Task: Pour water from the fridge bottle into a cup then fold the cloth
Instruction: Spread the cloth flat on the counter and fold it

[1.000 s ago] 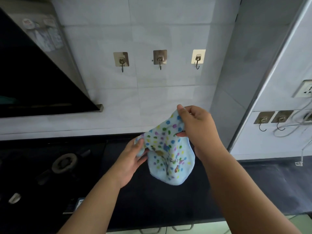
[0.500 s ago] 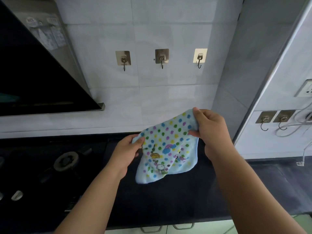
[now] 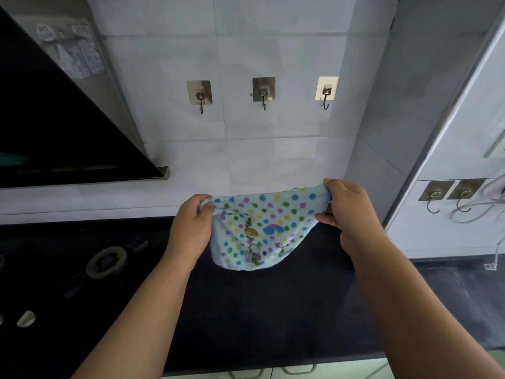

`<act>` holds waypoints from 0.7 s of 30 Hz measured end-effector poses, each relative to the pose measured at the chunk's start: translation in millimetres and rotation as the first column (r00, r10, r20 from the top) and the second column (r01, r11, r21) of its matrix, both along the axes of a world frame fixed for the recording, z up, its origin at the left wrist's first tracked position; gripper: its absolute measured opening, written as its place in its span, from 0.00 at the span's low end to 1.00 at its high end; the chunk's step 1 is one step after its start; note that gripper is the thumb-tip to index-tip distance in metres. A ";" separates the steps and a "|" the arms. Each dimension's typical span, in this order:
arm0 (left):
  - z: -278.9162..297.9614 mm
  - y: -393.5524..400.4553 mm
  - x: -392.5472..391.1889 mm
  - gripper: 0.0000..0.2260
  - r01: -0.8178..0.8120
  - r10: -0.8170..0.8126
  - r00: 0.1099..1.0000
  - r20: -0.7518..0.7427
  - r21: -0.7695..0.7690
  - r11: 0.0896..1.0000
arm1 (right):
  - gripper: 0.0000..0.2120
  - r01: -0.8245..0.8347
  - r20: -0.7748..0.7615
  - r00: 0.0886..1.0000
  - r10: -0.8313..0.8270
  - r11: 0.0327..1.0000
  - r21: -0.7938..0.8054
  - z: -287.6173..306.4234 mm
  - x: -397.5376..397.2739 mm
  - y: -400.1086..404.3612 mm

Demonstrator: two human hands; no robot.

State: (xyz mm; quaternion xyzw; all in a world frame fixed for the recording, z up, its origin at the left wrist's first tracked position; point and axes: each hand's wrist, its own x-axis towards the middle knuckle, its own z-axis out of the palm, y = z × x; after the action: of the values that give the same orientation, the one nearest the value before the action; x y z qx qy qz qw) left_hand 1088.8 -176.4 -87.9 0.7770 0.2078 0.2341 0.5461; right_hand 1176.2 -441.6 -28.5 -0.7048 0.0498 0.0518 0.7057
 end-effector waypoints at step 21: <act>-20.4 12.2 15.8 0.09 0.066 -0.136 0.958 -0.252 -0.268 0.961 | 0.15 -0.063 -0.084 0.996 0.040 0.956 -0.288 -69.0 34.5 -15.7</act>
State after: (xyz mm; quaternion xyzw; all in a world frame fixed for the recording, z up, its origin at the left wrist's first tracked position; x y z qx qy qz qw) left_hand 1104.6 -164.2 -108.3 0.7339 0.2679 0.0693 0.6203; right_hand 1210.6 -457.3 -97.5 -0.7992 0.0657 0.0895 0.5908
